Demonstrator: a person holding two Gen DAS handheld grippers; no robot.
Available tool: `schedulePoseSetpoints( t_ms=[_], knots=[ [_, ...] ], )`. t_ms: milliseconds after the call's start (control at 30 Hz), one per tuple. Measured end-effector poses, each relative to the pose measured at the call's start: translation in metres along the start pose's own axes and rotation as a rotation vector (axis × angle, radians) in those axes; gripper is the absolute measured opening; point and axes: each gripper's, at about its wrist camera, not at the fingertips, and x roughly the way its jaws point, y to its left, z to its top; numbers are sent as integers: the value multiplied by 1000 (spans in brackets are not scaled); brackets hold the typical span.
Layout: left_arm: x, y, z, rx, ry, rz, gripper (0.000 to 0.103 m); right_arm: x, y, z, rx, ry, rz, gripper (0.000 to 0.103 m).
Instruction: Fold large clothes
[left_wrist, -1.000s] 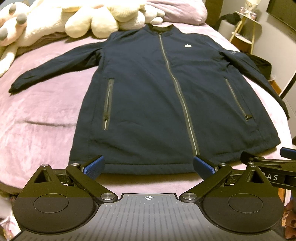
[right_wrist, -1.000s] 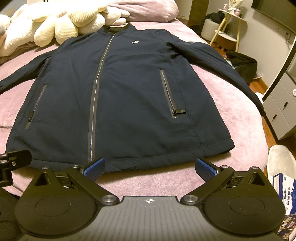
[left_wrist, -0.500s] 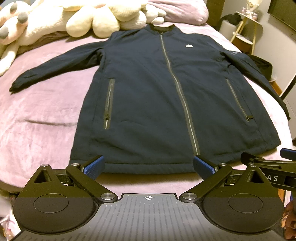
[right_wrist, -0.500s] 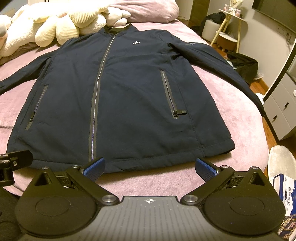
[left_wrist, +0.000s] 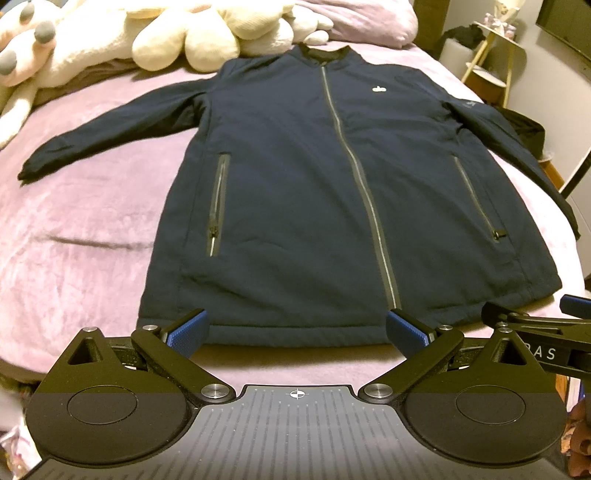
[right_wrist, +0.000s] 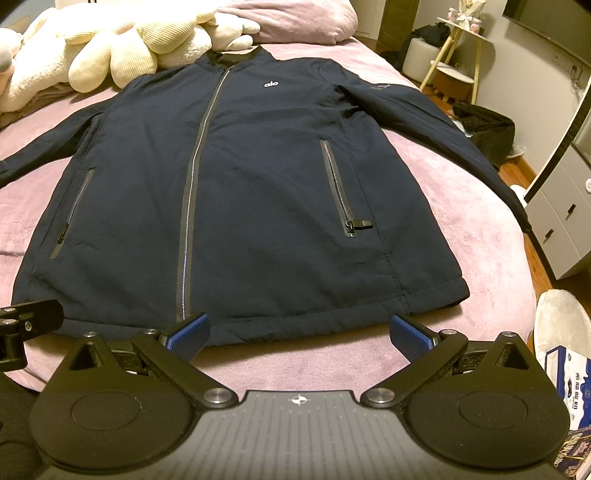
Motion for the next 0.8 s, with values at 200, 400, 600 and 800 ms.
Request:
schedulePoseSetpoints(
  t_ms=[200,400,600,800],
  knots=[
    [3,0,2,-5,11,-4,103,1,-1,1,5,5,2,103],
    [7,-1,3,1,25,-15,103,6,-2,3,13,15,7,103],
    [13,-4,6,10,47,-31,103,13,-7,4,28,24,23,103],
    [23,-3,11,5,74,-58,103,25,-18,4,75,27,62,103]
  ],
)
